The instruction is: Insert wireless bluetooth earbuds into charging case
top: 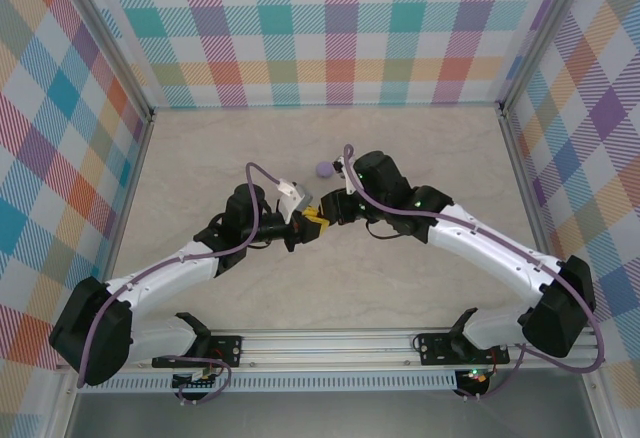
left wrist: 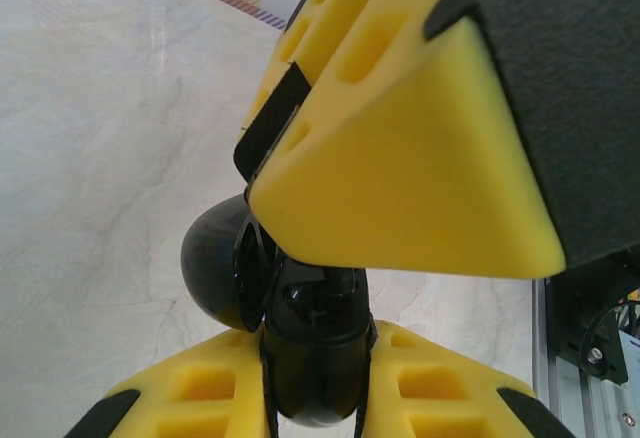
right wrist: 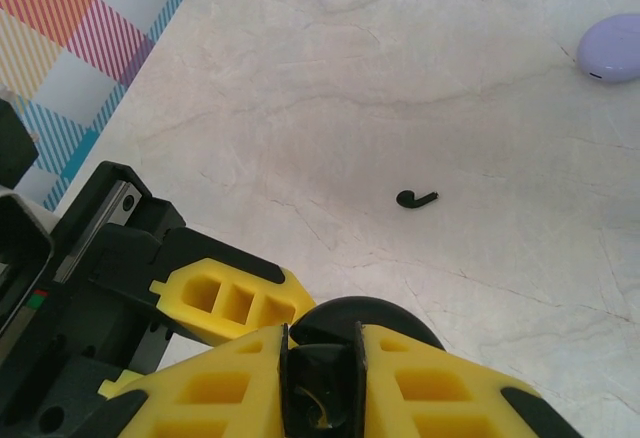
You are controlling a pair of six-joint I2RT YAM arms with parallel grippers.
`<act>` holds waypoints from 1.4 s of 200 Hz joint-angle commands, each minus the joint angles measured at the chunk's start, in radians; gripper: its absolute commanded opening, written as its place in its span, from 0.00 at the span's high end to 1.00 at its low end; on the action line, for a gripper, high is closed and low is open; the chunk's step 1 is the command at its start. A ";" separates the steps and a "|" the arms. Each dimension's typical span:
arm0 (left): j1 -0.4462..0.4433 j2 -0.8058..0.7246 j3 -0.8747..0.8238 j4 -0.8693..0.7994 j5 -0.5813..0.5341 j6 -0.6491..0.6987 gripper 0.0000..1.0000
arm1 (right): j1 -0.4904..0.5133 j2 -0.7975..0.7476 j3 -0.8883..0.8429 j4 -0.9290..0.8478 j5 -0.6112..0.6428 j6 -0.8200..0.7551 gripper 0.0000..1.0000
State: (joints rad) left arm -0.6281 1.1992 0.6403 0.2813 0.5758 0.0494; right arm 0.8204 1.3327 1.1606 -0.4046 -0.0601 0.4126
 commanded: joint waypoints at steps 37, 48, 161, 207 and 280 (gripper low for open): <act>-0.012 -0.025 0.038 -0.008 0.013 0.002 0.81 | 0.012 0.002 0.031 -0.003 0.025 -0.028 0.77; -0.012 -0.025 0.038 -0.007 0.016 -0.002 0.81 | 0.013 0.003 0.030 -0.004 0.026 -0.028 0.77; -0.012 -0.023 0.044 0.004 -0.010 -0.030 0.81 | 0.016 0.008 0.024 -0.011 0.022 -0.035 0.77; -0.012 -0.019 0.049 0.005 -0.019 -0.043 0.81 | 0.017 0.014 0.023 -0.014 -0.006 -0.039 0.77; -0.012 -0.021 0.048 0.025 -0.016 -0.057 0.81 | 0.017 0.024 0.028 -0.017 -0.040 -0.027 0.68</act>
State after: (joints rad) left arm -0.6281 1.1938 0.6594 0.2646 0.5564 0.0036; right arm 0.8310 1.3518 1.1618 -0.4118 -0.0708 0.3981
